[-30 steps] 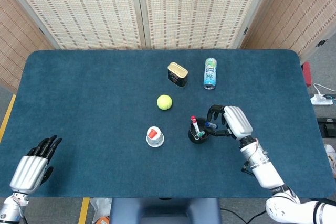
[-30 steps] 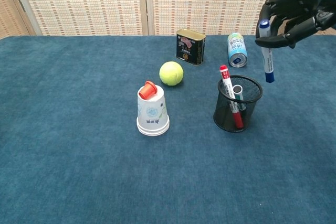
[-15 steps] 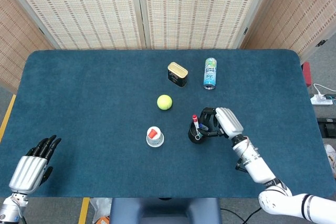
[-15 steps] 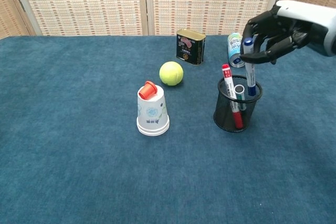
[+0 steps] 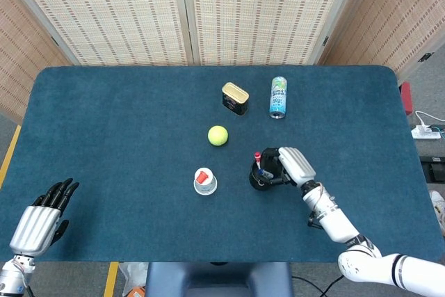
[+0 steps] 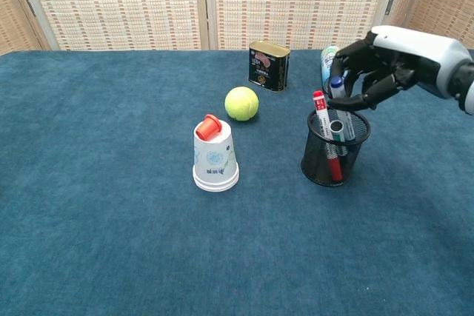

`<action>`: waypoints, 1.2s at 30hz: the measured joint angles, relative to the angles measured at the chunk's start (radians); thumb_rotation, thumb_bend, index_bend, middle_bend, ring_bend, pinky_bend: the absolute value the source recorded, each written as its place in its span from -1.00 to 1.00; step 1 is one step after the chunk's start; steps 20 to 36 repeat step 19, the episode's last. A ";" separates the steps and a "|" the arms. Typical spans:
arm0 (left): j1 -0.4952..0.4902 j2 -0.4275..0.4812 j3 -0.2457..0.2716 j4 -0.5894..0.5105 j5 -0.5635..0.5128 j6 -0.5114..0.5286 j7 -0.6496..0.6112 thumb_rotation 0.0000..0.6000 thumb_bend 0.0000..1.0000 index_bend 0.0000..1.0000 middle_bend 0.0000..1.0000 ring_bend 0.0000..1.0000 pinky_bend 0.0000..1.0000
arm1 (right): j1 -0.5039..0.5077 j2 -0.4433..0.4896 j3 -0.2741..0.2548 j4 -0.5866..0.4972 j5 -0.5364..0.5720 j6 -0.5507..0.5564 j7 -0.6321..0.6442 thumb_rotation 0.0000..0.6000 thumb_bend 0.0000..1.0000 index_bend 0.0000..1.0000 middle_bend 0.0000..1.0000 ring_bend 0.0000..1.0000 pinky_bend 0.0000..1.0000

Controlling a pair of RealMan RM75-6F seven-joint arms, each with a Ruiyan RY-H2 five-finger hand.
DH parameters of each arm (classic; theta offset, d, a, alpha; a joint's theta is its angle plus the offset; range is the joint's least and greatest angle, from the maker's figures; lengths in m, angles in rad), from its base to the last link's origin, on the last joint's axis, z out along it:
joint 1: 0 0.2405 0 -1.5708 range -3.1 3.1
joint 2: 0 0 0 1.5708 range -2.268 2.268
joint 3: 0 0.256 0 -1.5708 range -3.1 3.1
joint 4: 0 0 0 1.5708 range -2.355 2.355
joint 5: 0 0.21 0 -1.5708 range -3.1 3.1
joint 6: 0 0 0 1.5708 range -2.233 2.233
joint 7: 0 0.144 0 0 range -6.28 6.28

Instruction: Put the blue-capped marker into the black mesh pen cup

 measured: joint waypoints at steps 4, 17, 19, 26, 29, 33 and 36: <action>-0.001 -0.002 -0.002 0.001 -0.006 -0.005 0.001 1.00 -0.37 -0.86 -0.91 -0.81 -0.34 | -0.006 0.014 -0.015 0.001 -0.008 0.011 -0.046 1.00 -0.69 -0.37 -0.32 -0.52 -0.13; -0.004 -0.005 0.002 -0.001 -0.008 -0.016 0.019 1.00 -0.37 -0.86 -0.91 -0.81 -0.34 | -0.139 0.031 -0.091 0.005 -0.102 0.335 -0.374 1.00 -1.00 -0.71 -0.71 -0.97 -0.73; -0.004 -0.006 0.003 -0.002 -0.004 -0.014 0.021 1.00 -0.37 -0.86 -0.91 -0.81 -0.34 | -0.175 0.034 -0.111 0.012 -0.118 0.385 -0.422 1.00 -1.00 -0.71 -0.71 -0.97 -0.74; -0.004 -0.006 0.003 -0.002 -0.004 -0.014 0.021 1.00 -0.37 -0.86 -0.91 -0.81 -0.34 | -0.175 0.034 -0.111 0.012 -0.118 0.385 -0.422 1.00 -1.00 -0.71 -0.71 -0.97 -0.74; -0.004 -0.006 0.003 -0.002 -0.004 -0.014 0.021 1.00 -0.37 -0.86 -0.91 -0.81 -0.34 | -0.175 0.034 -0.111 0.012 -0.118 0.385 -0.422 1.00 -1.00 -0.71 -0.71 -0.97 -0.74; -0.004 -0.006 0.003 -0.002 -0.004 -0.014 0.021 1.00 -0.37 -0.86 -0.91 -0.81 -0.34 | -0.175 0.034 -0.111 0.012 -0.118 0.385 -0.422 1.00 -1.00 -0.71 -0.71 -0.97 -0.74; -0.004 -0.006 0.003 -0.002 -0.004 -0.014 0.021 1.00 -0.37 -0.86 -0.91 -0.81 -0.34 | -0.175 0.034 -0.111 0.012 -0.118 0.385 -0.422 1.00 -1.00 -0.71 -0.71 -0.97 -0.74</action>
